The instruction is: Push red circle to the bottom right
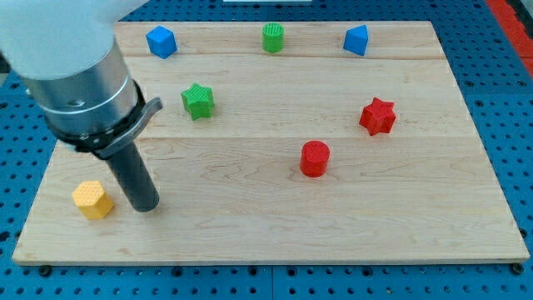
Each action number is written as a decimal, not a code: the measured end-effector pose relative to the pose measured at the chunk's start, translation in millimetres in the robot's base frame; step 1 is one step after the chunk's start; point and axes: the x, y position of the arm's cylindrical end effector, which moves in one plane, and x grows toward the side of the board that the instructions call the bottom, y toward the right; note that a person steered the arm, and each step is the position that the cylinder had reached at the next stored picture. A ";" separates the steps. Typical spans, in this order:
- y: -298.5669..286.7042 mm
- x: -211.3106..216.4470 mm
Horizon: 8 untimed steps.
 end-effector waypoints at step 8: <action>-21.6 -106.6</action>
